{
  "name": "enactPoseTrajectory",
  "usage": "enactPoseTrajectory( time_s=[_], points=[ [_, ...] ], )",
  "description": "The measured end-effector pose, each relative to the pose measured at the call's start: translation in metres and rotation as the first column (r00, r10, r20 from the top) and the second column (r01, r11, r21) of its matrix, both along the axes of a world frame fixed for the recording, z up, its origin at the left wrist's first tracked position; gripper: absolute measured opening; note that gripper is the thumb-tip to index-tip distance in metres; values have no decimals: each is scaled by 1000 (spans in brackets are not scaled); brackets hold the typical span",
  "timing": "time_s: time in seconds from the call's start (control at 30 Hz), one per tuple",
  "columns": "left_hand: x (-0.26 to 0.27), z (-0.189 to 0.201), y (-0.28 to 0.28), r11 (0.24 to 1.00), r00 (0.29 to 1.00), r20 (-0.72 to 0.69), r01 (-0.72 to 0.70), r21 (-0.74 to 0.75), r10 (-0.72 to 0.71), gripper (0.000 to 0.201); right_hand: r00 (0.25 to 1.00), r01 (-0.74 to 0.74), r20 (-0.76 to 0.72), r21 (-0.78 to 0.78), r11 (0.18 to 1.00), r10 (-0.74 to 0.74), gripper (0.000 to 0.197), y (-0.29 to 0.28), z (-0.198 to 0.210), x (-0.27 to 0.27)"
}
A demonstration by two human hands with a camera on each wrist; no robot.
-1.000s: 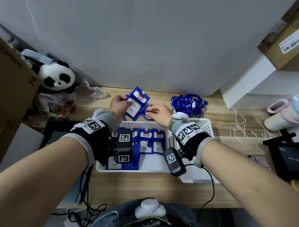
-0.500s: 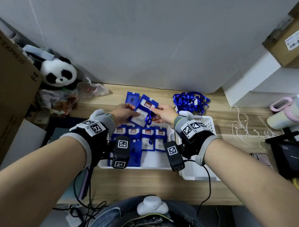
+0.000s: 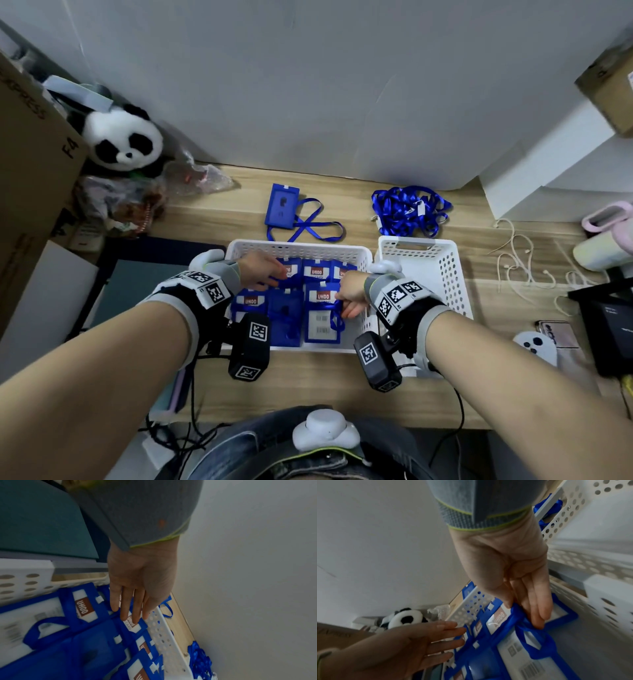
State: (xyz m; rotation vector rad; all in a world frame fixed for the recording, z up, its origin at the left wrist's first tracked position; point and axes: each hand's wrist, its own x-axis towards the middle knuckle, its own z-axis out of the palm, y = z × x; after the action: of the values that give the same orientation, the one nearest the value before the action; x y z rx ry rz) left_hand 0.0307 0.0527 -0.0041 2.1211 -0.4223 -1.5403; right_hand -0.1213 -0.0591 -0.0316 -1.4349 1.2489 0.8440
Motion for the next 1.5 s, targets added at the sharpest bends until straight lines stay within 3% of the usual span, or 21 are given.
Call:
enactPoseTrajectory(
  time_s=[0.17,0.47,0.63,0.73,0.9,1.07,1.27,1.37,1.5],
  points=[
    [-4,-7,-3,1000,1000,-26,-1,26,2,28,992,-46,110,-75,996,54,33,6,-2,-6],
    [1,-12,-6,999,999,-36,-26,44,28,33,998,-48,53,32,998,46,24,9,-24,-1],
    [2,-14,-9,998,999,-40,-31,49,33,32,956,-271,60,-186,944,287,24,3,-32,1],
    [7,-13,-12,998,997,-43,-63,13,63,27,946,-322,-5,-167,932,326,27,-7,-25,7],
    [27,-9,-27,977,984,-46,-178,-120,173,16,976,-148,142,-106,983,162,26,-37,4,27],
    [50,-8,-53,950,965,26,-253,-185,262,25,907,189,399,-107,976,-132,19,-68,15,59],
    [74,-20,-75,954,955,93,-267,-136,280,27,887,289,394,-70,955,-240,25,-80,1,92],
    [87,-33,-89,957,952,111,-277,-91,286,18,877,322,393,-59,945,-275,17,-89,-13,109],
    [102,-51,-105,960,944,175,-278,-41,281,33,872,372,359,-43,927,-333,11,-97,-26,126]
  ],
)
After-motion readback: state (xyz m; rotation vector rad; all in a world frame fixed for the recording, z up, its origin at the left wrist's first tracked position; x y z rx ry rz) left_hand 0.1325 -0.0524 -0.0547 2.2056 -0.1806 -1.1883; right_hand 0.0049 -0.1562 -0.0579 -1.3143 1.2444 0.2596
